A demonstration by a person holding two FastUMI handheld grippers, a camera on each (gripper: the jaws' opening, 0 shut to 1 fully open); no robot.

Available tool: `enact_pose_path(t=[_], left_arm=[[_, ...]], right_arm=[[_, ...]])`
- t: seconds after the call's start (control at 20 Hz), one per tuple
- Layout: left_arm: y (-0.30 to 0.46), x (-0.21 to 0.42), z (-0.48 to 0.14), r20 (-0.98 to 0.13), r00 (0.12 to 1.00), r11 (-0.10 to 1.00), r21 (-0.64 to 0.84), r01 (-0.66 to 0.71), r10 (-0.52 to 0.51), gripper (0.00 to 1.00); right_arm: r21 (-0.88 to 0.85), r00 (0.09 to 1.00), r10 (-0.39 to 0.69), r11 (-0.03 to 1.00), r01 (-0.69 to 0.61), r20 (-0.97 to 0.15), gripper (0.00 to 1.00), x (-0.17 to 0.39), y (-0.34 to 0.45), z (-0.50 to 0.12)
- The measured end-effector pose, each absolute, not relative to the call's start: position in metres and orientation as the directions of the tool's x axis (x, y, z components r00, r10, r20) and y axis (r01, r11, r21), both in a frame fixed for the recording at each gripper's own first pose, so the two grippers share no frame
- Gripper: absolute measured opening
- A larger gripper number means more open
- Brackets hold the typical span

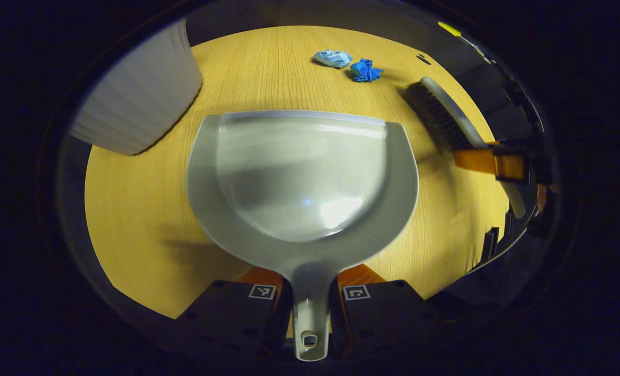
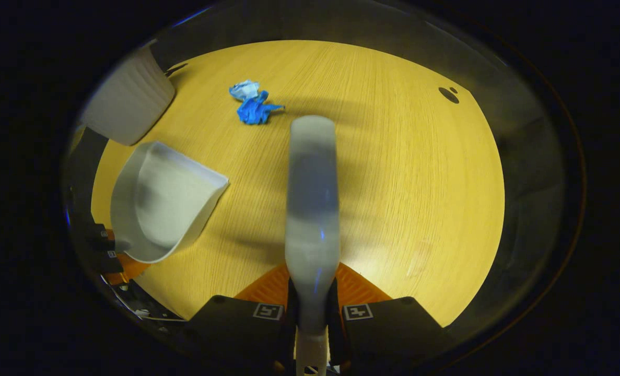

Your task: Pick up the small broom and dustpan from the desktop, sweep the trash into the dustpan with the broom, and then empty the trash into the garbage bin.

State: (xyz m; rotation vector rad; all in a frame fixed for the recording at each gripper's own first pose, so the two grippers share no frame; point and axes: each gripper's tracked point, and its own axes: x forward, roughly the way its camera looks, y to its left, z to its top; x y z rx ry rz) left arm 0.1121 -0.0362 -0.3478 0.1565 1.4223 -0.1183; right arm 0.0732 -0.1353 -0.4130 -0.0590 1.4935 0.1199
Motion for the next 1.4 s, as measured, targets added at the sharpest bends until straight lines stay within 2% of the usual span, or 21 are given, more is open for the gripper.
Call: enact_pose_path(t=[0.05,0.1,0.15,0.35,0.55,0.65,0.8,0.85,0.95,1.05,1.1,1.15,1.2,1.25,1.4], left_arm=[[-0.032,0.112,-0.346,-0.989,0.145,0.981,0.048,0.190,0.020,0.29],[-0.029,0.112,-0.345,-0.989,0.143,0.976,0.059,0.209,0.029,0.30],[-0.024,0.113,-0.343,-0.989,0.144,0.970,0.073,0.231,0.040,0.30],[-0.013,0.128,-0.338,-0.988,0.144,0.945,0.101,0.312,0.058,0.30],[-0.006,0.145,-0.334,-0.988,0.143,0.914,0.105,0.392,0.052,0.29],[-0.004,0.152,-0.333,-0.989,0.141,0.899,0.106,0.425,0.050,0.30],[-0.001,0.160,-0.333,-0.989,0.137,0.882,0.112,0.458,0.054,0.30],[-0.002,0.164,-0.333,-0.989,0.139,0.876,0.116,0.469,0.056,0.31],[-0.003,0.166,-0.331,-0.987,0.151,0.872,0.127,0.472,0.062,0.31],[-0.006,0.166,-0.332,-0.987,0.152,0.869,0.122,0.480,0.054,0.31],[-0.003,0.166,-0.331,-0.986,0.158,0.865,0.117,0.488,0.044,0.30],[-0.003,0.165,-0.332,-0.986,0.162,0.862,0.111,0.494,0.034,0.30],[-0.002,0.163,-0.333,-0.986,0.166,0.860,0.105,0.499,0.024,0.30],[-0.002,0.162,-0.334,-0.986,0.165,0.859,0.098,0.503,0.016,0.30],[-0.001,0.158,-0.340,-0.983,0.180,0.852,0.075,0.517,-0.023,0.30]], right_arm=[[0.042,0.093,0.053,0.992,-0.119,-0.994,0.23,0.091,-0.136,-0.411],[0.041,0.106,0.056,0.989,-0.139,-0.993,0.28,0.107,-0.138,-0.410],[0.031,0.119,0.052,0.984,-0.173,-0.991,0.28,0.125,-0.139,-0.409],[-0.123,0.178,-0.061,0.925,-0.359,-0.982,0.28,0.196,-0.164,-0.424],[-0.083,0.117,-0.033,0.887,-0.455,-0.993,0.28,0.233,-0.151,-0.449],[-0.133,0.127,-0.073,0.813,-0.567,-0.989,0.27,0.253,-0.156,-0.456],[-0.034,0.051,-0.004,0.788,-0.614,-0.999,0.27,0.263,-0.127,-0.465],[-0.046,0.045,-0.022,0.751,-0.658,-0.999,0.27,0.267,-0.119,-0.471],[-0.020,0.020,-0.008,0.694,-0.720,-1.000,0.27,0.255,-0.101,-0.473],[0.076,-0.078,0.021,0.585,-0.807,-0.997,0.27,0.217,-0.075,-0.467],[0.136,-0.127,0.054,0.561,-0.816,-0.990,0.23,0.199,-0.063,-0.461],[0.201,-0.182,0.091,0.555,-0.807,-0.979,0.28,0.181,-0.054,-0.455],[0.255,-0.227,0.121,0.561,-0.788,-0.966,0.24,0.162,-0.047,-0.448],[0.293,-0.258,0.144,0.570,-0.767,-0.955,0.28,0.145,-0.045,-0.443],[0.392,-0.320,0.227,0.581,-0.713,-0.920,0.28,0.103,-0.028,-0.424]])
